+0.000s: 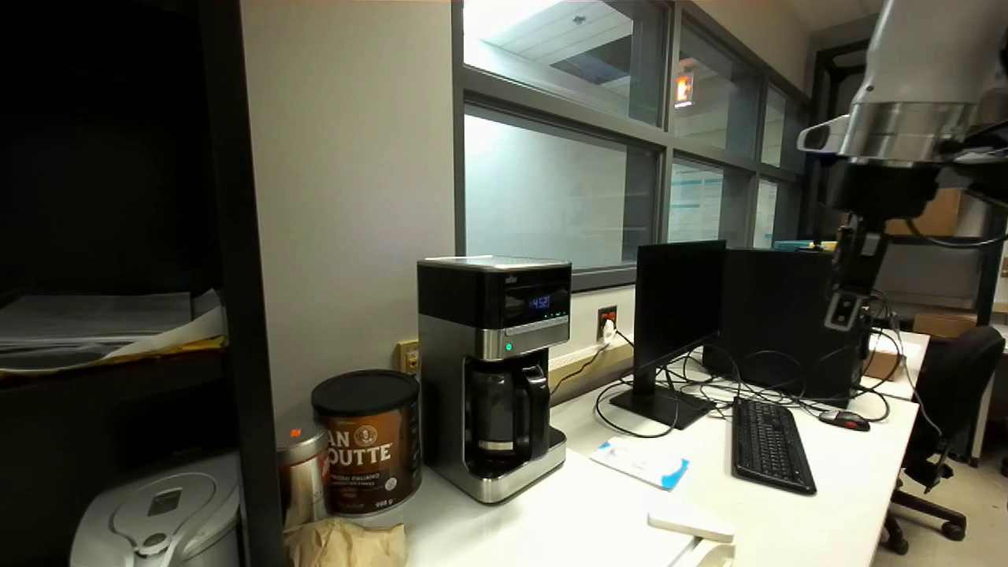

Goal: Press a button on the coffee maker

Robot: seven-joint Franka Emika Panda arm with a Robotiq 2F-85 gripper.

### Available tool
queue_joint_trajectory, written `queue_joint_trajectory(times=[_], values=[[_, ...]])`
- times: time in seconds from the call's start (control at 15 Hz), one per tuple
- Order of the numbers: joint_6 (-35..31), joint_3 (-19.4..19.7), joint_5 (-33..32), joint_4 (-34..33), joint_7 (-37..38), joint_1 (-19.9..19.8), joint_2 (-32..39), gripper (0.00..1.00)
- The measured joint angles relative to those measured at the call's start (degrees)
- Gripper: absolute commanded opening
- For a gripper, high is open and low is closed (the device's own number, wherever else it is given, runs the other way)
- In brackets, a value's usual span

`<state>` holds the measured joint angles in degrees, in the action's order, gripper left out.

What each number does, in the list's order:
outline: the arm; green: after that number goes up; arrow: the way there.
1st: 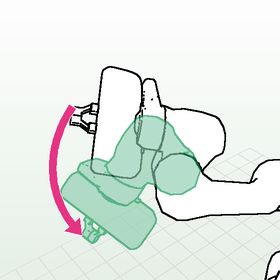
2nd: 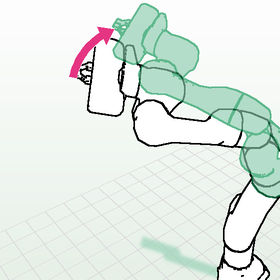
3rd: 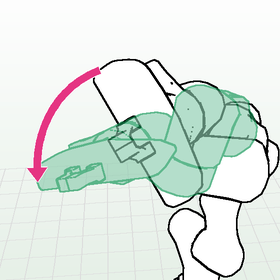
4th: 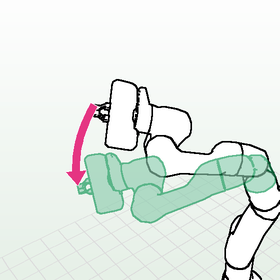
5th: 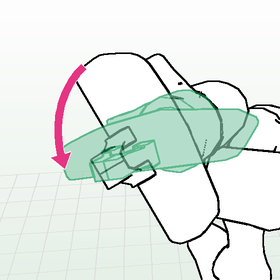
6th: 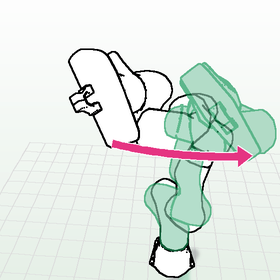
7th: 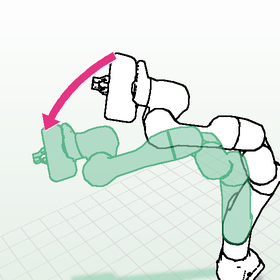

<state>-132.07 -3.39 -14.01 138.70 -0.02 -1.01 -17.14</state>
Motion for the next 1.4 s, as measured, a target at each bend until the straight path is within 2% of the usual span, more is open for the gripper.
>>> queue_joint_trajectory(times=[0.33, 0.67, 0.8, 1.07, 1.4], values=[[-4.2, -2.5, -16.1, -9.1, 0.3, 0.2, 12.5, 1.00], [-11.3, -2.5, -32.6, -15.9, 0.7, 1.7, 21.1, 1.00], [-16.1, -2.0, -38.5, -17.5, 0.9, 2.0, 23.7, 0.74], [-25.4, -1.1, -46.6, -20.0, 1.4, 1.8, 27.8, 0.43], [-31.3, 0.7, -55.2, -23.3, 4.5, 1.8, 31.9, 0.06]])
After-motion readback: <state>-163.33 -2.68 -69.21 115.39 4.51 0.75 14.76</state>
